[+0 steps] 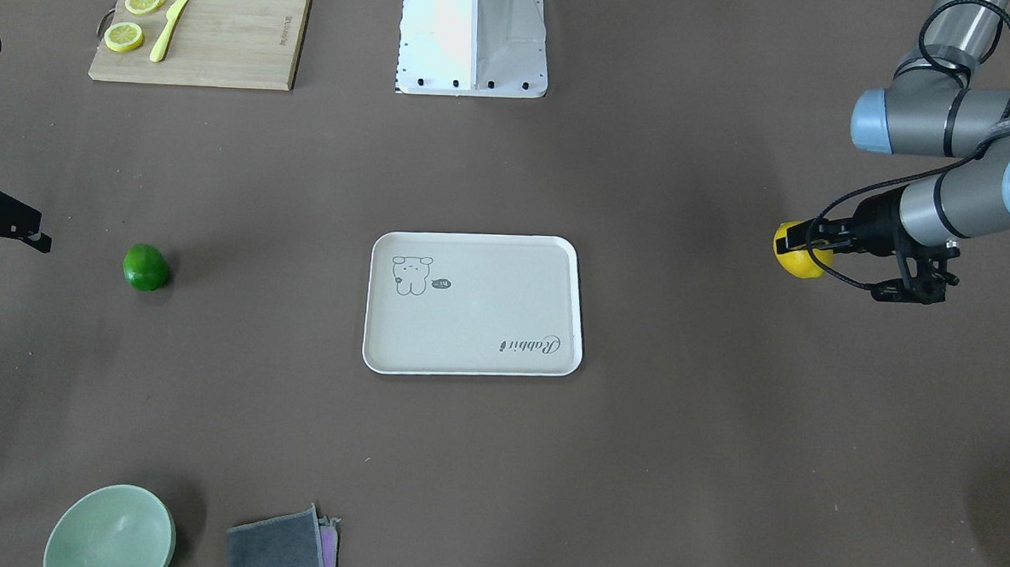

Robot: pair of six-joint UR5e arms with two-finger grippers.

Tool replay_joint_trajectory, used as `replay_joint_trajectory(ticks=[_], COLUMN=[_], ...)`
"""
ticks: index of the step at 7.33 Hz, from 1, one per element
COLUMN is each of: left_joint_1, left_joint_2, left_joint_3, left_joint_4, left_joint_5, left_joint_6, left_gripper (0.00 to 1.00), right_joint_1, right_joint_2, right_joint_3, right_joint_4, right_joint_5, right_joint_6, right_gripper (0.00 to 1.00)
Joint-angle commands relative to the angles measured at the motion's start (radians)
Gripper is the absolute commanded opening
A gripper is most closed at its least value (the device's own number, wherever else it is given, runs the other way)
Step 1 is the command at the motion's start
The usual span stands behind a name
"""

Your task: Place all lemons on tray

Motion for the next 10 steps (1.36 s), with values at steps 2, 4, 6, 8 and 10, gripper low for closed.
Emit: replay_joint_trajectory(ticks=[2, 4, 6, 8, 10], left_joint_1=[0.149, 0.298, 0.358, 0.359, 0.359], left_joint_2=[-0.212, -0.258, -0.336, -0.370, -0.386], left_joint_3=[-0.006, 0.027, 0.154, 0.178, 0.196], left_joint_4=[-0.009, -0.102, -0.248, -0.257, -0.256], left_joint_5=[0.124, 0.263, 0.332, 0.334, 0.340], left_joint_6=[-0.207, -0.347, -0.490, -0.513, -0.522], left_gripper=[0.00, 0.00, 0.00, 0.00, 0.23], right_joint_1=[0.001, 0.001, 0.001, 0.001, 0.000], right_joint_2=[0.000, 0.001, 0.001, 0.001, 0.001], right_joint_3=[0.028, 0.030, 0.031, 0.031, 0.030], right_joint_4=[0.000, 0.000, 0.000, 0.000, 0.000], right_joint_5=[0.003, -0.001, -0.003, -0.003, -0.004], right_joint_6=[0.003, 0.009, 0.009, 0.009, 0.009], right_gripper=[1.00, 1.00, 1.00, 1.00, 1.00])
